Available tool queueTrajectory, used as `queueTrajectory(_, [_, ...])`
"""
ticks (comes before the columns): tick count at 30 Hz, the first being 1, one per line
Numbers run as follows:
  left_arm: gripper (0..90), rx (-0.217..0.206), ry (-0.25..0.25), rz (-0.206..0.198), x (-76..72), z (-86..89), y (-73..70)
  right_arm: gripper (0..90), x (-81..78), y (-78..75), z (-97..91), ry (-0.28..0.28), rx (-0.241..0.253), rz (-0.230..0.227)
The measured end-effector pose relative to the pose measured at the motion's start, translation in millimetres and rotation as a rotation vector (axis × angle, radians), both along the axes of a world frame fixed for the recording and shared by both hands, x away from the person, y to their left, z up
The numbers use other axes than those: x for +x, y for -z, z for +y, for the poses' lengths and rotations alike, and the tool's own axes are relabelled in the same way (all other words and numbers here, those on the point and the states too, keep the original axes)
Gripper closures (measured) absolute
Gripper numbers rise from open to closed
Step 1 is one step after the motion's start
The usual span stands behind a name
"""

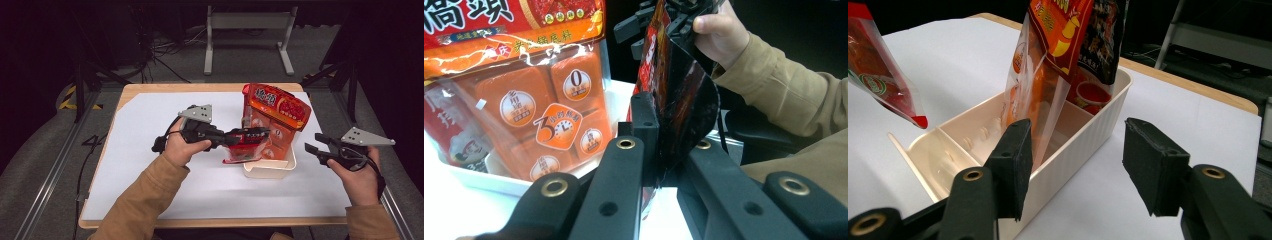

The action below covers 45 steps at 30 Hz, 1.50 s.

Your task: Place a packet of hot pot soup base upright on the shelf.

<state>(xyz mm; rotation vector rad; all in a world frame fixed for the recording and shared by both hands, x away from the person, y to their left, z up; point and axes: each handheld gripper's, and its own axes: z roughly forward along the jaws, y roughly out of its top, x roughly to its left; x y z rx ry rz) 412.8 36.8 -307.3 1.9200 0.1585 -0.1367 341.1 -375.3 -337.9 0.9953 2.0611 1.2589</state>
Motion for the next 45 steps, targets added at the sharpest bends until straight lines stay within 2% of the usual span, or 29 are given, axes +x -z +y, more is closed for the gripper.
queueTrajectory(13, [89.7,-0.024,0.035,0.002,6.6,-21.3,2.0,45.4,3.6,3.8,-3.3,0.007,0.003,0.01])
queueTrajectory(31, [89.6,-0.02,0.094,-0.01,10.3,-63.6,14.0,45.0,5.4,6.0,-10.4,0.018,0.016,0.009])
queueTrajectory(45, [89.5,-0.007,0.102,-0.02,11.2,-77.6,26.4,44.8,6.1,7.2,-10.4,0.016,0.014,0.012])
